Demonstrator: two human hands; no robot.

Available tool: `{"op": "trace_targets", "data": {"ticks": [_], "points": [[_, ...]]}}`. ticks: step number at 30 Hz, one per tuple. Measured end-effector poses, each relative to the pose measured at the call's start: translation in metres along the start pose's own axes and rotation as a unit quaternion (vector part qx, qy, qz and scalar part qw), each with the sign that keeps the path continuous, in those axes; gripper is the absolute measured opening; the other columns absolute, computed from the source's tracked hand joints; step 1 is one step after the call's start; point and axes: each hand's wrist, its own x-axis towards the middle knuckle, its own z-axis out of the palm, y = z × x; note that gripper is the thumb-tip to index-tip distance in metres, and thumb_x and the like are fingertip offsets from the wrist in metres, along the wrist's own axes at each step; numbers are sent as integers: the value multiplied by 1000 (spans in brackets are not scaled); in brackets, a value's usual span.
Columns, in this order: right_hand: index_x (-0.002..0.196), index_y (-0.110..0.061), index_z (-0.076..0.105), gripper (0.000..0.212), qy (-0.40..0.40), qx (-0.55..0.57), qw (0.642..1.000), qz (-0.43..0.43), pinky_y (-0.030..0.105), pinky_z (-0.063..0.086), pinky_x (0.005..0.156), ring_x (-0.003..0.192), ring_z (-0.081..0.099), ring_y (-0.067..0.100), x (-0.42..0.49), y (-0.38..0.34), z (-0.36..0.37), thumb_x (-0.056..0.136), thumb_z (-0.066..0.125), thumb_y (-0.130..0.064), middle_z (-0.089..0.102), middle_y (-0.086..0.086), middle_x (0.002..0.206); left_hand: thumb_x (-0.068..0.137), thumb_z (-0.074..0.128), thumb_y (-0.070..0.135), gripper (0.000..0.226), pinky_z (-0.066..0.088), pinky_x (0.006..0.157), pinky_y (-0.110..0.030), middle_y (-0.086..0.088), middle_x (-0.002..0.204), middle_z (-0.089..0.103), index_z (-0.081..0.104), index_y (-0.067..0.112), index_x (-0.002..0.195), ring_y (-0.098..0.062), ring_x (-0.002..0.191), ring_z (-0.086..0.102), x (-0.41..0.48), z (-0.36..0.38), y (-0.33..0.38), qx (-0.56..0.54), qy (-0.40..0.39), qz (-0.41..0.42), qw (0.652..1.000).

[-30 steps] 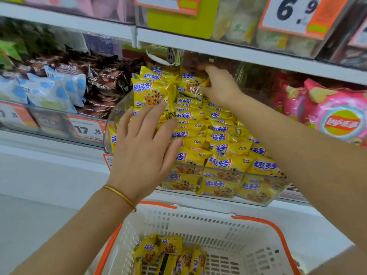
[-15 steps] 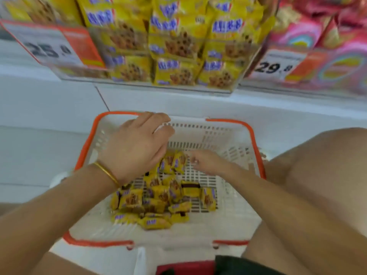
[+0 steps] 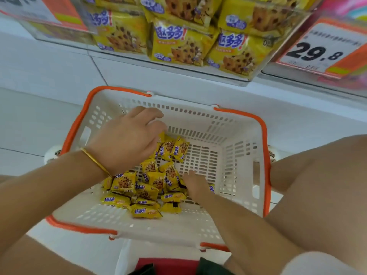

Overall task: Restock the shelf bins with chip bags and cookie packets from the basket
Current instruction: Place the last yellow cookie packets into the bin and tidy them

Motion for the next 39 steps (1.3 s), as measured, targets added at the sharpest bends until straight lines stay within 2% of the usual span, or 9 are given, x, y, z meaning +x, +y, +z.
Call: {"op": "trace_targets", "data": {"ticks": [4, 9, 13, 17, 22, 26, 29, 33, 39], "points": [[86, -12, 49, 14, 12, 310, 943, 121, 31, 48, 62, 77, 55, 22, -6, 14, -43, 87, 63, -14, 50, 11, 98, 86, 45, 17, 28, 56, 58, -43, -12, 110, 62, 66, 11, 103, -33, 90, 63, 2, 7, 3, -7, -39, 13, 999], [89, -7, 51, 6, -131, 776, 614, 61, 22, 48, 50, 61, 60, 15, -49, 18, -145, 92, 54, -11, 58, 10, 80, 89, 52, 0, 62, 35, 108, -39, 1, 148, 31, 35, 24, 143, -24, 133, 33, 13, 5, 6, -118, -132, -31, 984], [76, -2, 68, 39, -192, 834, 514, -57, 18, 41, 41, 46, 51, 11, -89, 6, -189, 91, 38, -22, 65, 15, 72, 89, 63, 24, 58, 30, 104, -21, 15, 136, 37, 36, 29, 140, -3, 127, 35, 21, -21, 5, -296, -188, -73, 934], [101, -8, 61, 36, -147, 800, 574, -94, 19, 47, 45, 54, 59, 14, -116, -10, -215, 99, 31, -27, 66, 16, 88, 89, 63, 21, 19, 41, 73, -9, 13, 97, 59, 63, 20, 108, 2, 86, 56, 21, -49, -1, -349, -104, -78, 928], [116, -7, 59, 58, 43, 747, 652, -121, 36, 58, 73, 94, 64, 27, -158, -9, -249, 83, 47, -53, 66, 16, 109, 90, 58, 20, 16, 53, 66, -23, -12, 93, 65, 66, 9, 99, -15, 73, 61, 13, -88, -11, -381, -42, -112, 917], [96, -13, 63, 36, 203, 612, 742, -182, 25, 55, 58, 72, 65, 11, -204, -33, -293, 65, 71, -29, 71, -3, 78, 85, 58, 29, 24, 56, 60, -25, -4, 78, 69, 68, 12, 100, -10, 65, 64, 9, -134, -10, -421, 24, -79, 903], [78, -14, 63, 22, 315, 553, 736, -229, 20, 50, 47, 53, 60, 7, -231, -45, -344, 60, 71, -25, 67, -3, 61, 77, 61, 37, 27, 54, 54, -23, 4, 61, 64, 65, 23, 100, -6, 56, 61, 14, -177, -19, -450, 153, -74, 877], [83, -14, 58, 20, 442, 500, 713, -213, 33, 56, 56, 57, 62, 12, -223, -42, -416, 74, 75, -14, 65, 3, 68, 88, 56, 30, 18, 51, 80, -30, 0, 94, 65, 59, 22, 104, -14, 91, 63, 32, -198, -51, -292, 388, -81, 870], [86, -22, 51, 31, 540, 399, 738, -67, 48, 54, 80, 90, 66, 27, -118, -31, -496, 73, 80, -21, 62, 8, 97, 91, 30, 47, 52, 21, 110, -56, -6, 139, 50, 60, 18, 122, -26, 132, 42, 42, -166, -84, 18, 297, -141, 944]]}}
